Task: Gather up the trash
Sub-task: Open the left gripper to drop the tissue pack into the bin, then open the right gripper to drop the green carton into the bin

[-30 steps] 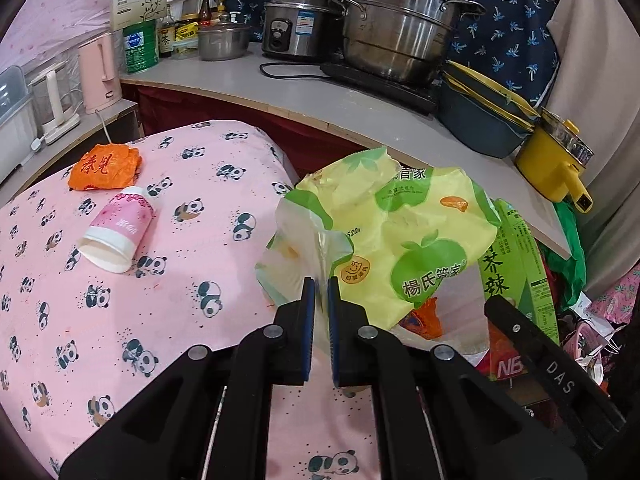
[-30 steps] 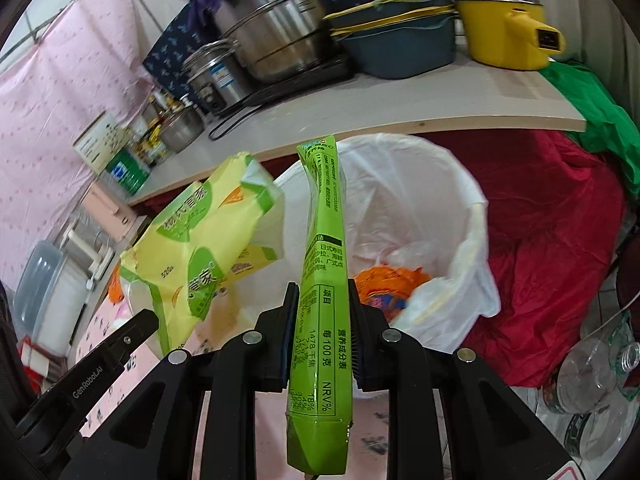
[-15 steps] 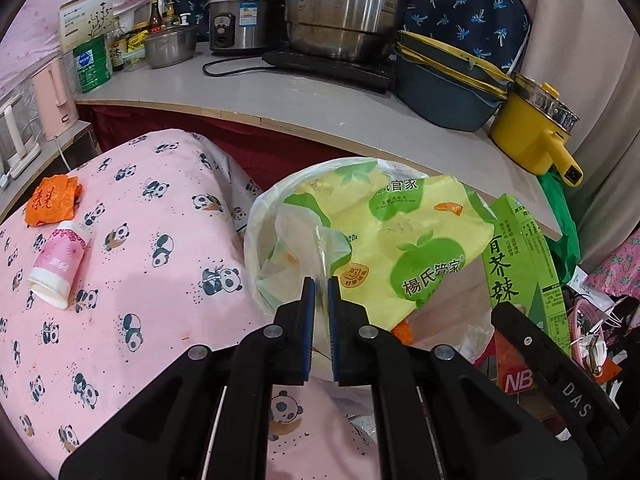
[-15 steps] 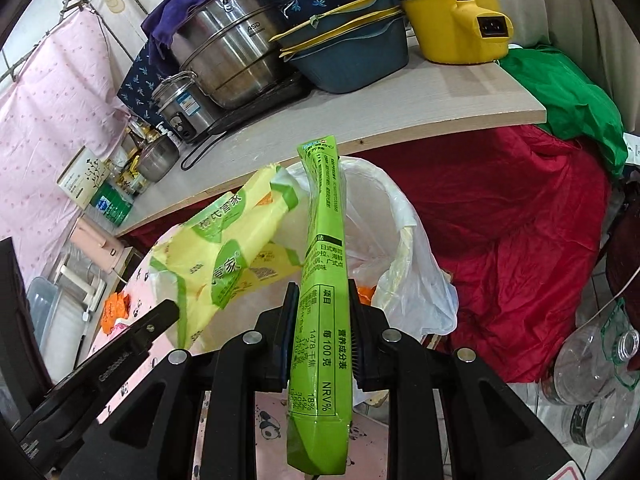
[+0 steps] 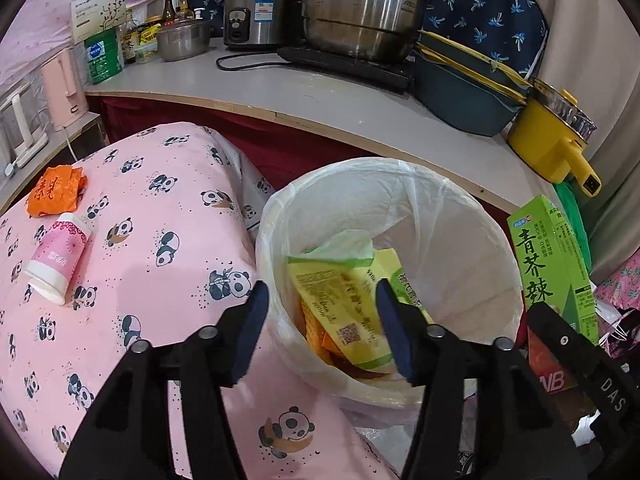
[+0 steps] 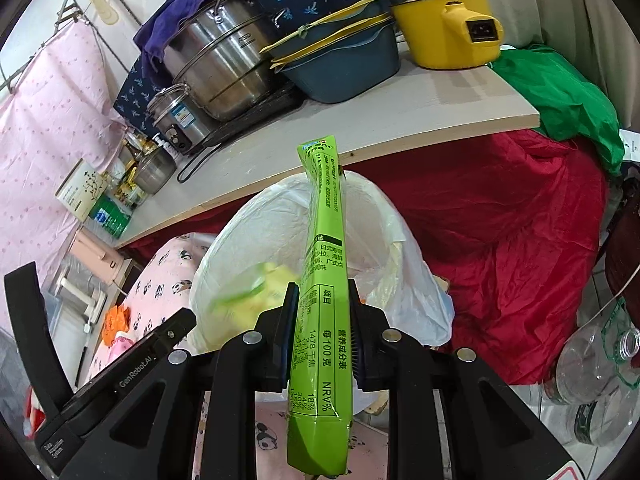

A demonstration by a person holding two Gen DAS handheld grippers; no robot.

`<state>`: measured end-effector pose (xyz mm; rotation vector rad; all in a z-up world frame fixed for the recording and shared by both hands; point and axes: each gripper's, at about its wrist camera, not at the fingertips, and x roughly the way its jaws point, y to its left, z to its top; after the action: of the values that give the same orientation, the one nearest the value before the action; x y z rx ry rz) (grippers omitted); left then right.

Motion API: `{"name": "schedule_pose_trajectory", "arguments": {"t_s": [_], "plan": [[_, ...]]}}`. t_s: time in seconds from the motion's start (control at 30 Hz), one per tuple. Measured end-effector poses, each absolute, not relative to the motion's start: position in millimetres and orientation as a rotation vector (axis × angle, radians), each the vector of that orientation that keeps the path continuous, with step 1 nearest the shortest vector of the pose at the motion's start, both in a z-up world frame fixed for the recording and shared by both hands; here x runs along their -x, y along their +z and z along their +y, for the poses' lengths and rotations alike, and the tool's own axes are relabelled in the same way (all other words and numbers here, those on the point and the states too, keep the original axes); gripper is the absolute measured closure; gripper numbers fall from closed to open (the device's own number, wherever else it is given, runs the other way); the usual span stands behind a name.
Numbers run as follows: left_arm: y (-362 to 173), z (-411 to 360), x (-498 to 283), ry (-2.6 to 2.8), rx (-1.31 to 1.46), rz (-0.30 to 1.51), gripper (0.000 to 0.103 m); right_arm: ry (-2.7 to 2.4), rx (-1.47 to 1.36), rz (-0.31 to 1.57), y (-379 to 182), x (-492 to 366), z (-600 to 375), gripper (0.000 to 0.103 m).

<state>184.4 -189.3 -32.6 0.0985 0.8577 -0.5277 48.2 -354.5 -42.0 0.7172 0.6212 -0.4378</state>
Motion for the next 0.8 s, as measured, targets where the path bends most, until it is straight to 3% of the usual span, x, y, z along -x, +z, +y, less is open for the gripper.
{"name": "schedule_pose_trajectory", "arguments": {"t_s": [0.63, 0.8], "plan": [[-28.5, -130.4, -198.3, -0.418, -0.003, 0.843, 0.035, -0.369, -0.593, 0.684, -44.5, -113.9, -319.9, 0.078], [-29.0, -106.7, -205.5, -0.365, 0.038, 0.837, 0.027, -0.396, -0.600, 0.651, -39.6, -115.4, -314.3, 0.052]]}}
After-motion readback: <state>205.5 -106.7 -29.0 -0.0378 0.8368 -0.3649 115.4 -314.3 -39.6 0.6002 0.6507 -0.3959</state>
